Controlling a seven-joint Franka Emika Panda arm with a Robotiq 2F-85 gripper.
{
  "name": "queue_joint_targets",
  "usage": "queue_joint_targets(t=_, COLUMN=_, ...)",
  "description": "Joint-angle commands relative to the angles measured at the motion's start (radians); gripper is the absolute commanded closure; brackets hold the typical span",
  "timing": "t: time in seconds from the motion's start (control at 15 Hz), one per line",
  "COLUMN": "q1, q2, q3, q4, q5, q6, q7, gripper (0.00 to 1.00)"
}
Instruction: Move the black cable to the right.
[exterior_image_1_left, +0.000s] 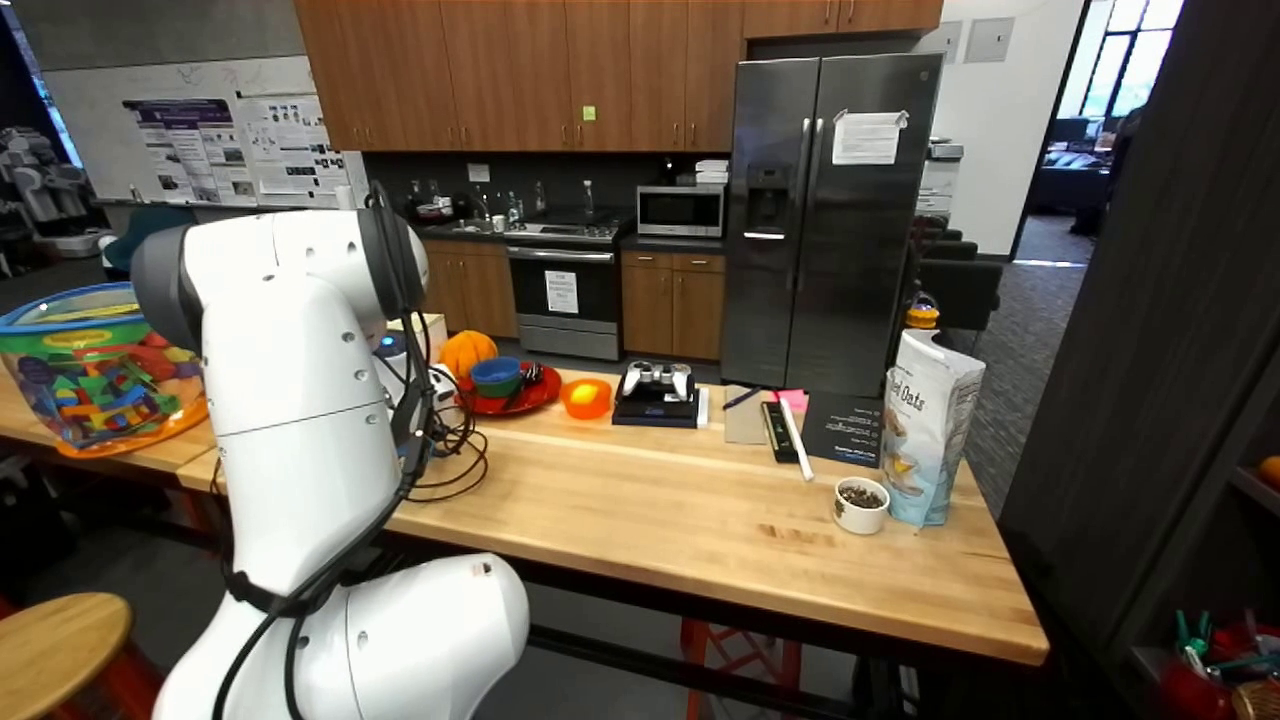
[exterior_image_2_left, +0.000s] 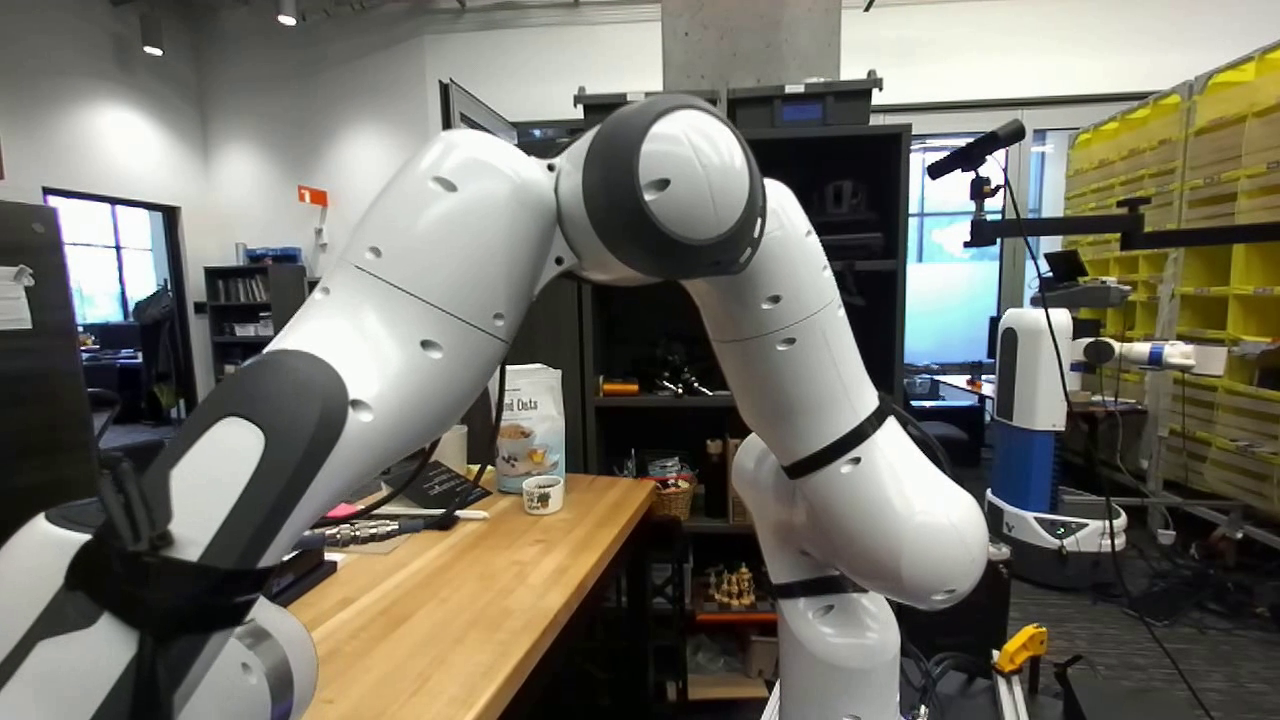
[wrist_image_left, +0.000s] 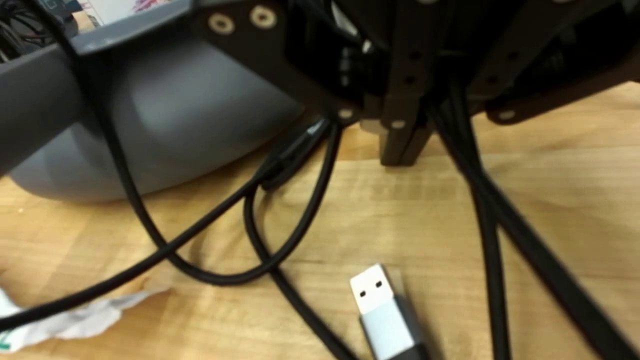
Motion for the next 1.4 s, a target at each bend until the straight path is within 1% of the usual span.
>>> queue_joint_targets(t=0.0, q1=0.064, q2=-0.052, q3=-0.042, q4=0.013, q5=-0.024, q6=-0.128, q7=0.031, gripper=1.00)
queue_joint_targets(t=0.27, q1=0.123, q2=-0.114, q3=-0.085, q4=0.006, q5=-0.054, q6=-0.221, q7=0.072, gripper=1.00)
queue_joint_targets(t=0.4, q1=0.160, q2=-0.146, q3=-0.126, q4=0.001, q5=-0.106, q6=-0.252, q7=0.114, gripper=1.00)
queue_joint_targets(t=0.6, q1=0.192, q2=-0.182, q3=-0.165, q4=0.007, q5=-0.182, q6=-0.290, q7=0.170, gripper=1.00)
queue_joint_targets(t=0.87, q1=0.220, q2=-0.246, q3=-0.211, q4=0.008, q5=-0.299, q6=-0.357, q7=0.242, gripper=1.00)
queue_joint_targets(t=1.0, q1=0.232, q2=-0.293, q3=-0.236, q4=0.000, q5=-0.378, q6=-0.393, q7=0.294, gripper=1.00)
queue_joint_targets(t=1.13, q1=0.242, q2=-0.359, q3=-0.265, q4=-0.013, q5=-0.498, q6=-0.435, q7=0.376, gripper=1.00)
queue_joint_targets(t=1.2, q1=0.120, q2=-0.392, q3=-0.149, q4=-0.013, q5=-0.591, q6=-0.461, q7=0.441, gripper=1.00)
queue_joint_targets(t=1.27, q1=0.093, q2=-0.431, q3=-0.127, q4=-0.016, q5=-0.655, q6=-0.497, q7=0.487, gripper=1.00)
queue_joint_targets(t=1.33, q1=0.045, q2=-0.468, q3=-0.083, q4=-0.019, q5=-0.702, q6=-0.533, q7=0.526, gripper=1.00)
